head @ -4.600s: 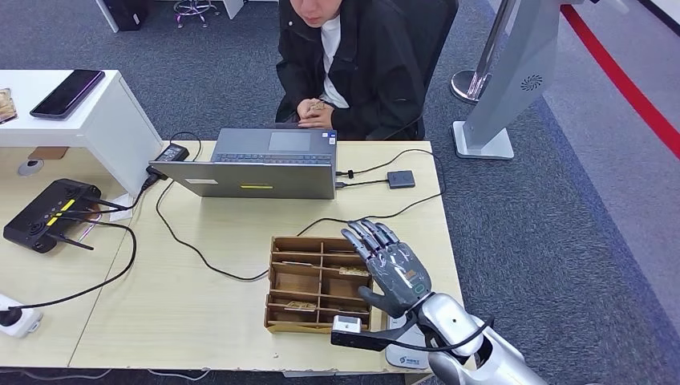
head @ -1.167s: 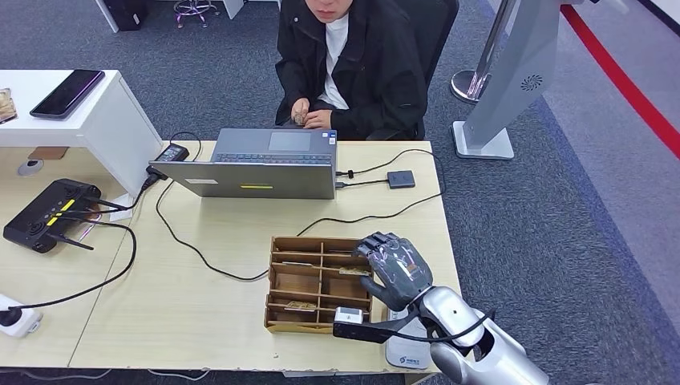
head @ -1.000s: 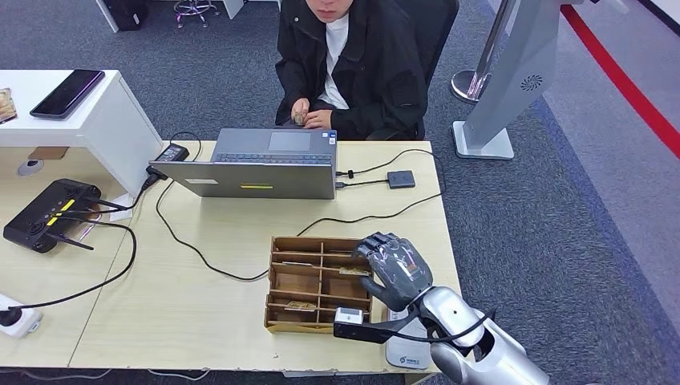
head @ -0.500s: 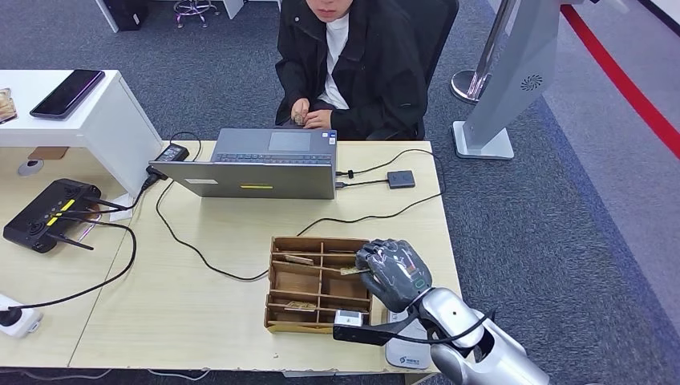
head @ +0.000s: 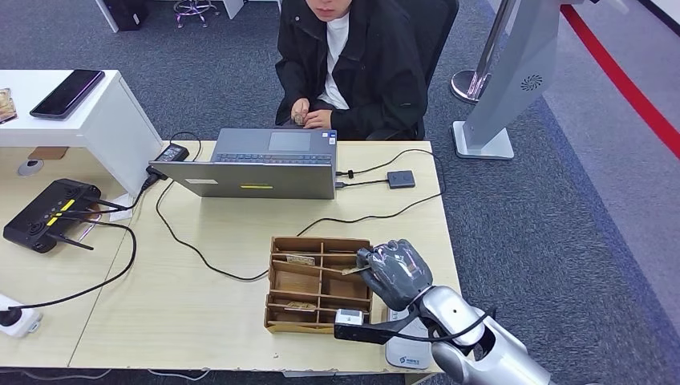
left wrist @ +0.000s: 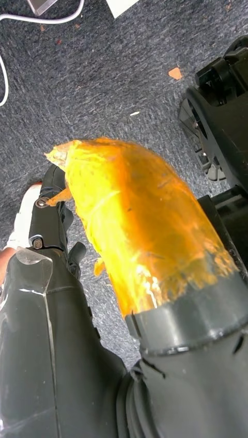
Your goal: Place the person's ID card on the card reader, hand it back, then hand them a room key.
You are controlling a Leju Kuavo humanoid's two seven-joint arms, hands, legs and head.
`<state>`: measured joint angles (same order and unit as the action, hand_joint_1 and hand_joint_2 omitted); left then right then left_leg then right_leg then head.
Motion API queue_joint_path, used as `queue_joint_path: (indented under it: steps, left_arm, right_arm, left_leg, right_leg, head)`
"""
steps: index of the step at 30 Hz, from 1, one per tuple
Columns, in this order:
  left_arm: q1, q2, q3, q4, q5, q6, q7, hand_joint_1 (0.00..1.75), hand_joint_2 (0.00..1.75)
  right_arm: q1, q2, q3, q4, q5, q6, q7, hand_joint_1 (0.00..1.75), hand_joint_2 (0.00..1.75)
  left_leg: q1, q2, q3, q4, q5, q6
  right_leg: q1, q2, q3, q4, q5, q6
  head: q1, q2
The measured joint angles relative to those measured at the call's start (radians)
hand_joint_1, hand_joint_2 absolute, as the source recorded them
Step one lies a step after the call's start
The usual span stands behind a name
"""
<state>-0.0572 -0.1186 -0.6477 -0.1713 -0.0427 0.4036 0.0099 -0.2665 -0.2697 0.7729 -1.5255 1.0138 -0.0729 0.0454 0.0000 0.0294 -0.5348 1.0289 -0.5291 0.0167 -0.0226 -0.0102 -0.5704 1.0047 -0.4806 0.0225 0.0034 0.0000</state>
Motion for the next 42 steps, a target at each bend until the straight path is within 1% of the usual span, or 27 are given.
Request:
queue_joint_path:
  steps: [7,17,25,33,42]
  left_arm:
    - [0.000,0.000,0.000,0.000,-0.001,0.000,0.000,0.00,0.00]
    - [0.001,0.000,0.000,0.000,0.003,0.003,-0.008,0.00,0.00]
    - [0.002,0.000,0.000,0.000,0.007,0.006,-0.014,0.00,0.00]
    - [0.004,0.000,0.000,0.000,0.010,0.008,-0.023,0.00,0.00]
    - [0.006,0.000,0.000,0.000,0.013,0.011,-0.029,0.00,0.00]
  right_arm:
    - [0.001,0.000,0.001,-0.004,-0.002,-0.017,0.004,1.75,1.75]
    - [0.033,0.000,-0.017,-0.065,0.014,-0.111,-0.009,1.75,1.75]
    - [0.082,0.017,-0.074,-0.143,0.022,-0.203,-0.044,1.75,1.75]
    - [0.128,0.046,-0.141,-0.208,0.020,-0.289,-0.094,1.75,1.75]
    - [0.159,0.068,-0.190,-0.245,0.007,-0.358,-0.134,1.75,1.75]
  left_leg:
    - [0.000,0.000,0.000,0.000,0.000,0.000]
    - [0.000,0.000,0.000,0.000,0.000,0.000]
    - [0.000,0.000,0.000,0.000,0.000,0.000]
    - [0.000,0.000,0.000,0.000,0.000,0.000]
    - [0.000,0.000,0.000,0.000,0.000,0.000]
  right_leg:
    - [0.000,0.000,0.000,0.000,0.000,0.000]
    - [0.000,0.000,0.000,0.000,0.000,0.000]
    - [0.000,0.000,0.000,0.000,0.000,0.000]
    - [0.000,0.000,0.000,0.000,0.000,0.000]
    - [0.000,0.000,0.000,0.000,0.000,0.000]
  head:
    - [0.000,0.000]
    - [0.000,0.000]
    - [0.000,0.000]
    - [0.000,0.000]
    - [0.000,0.000]
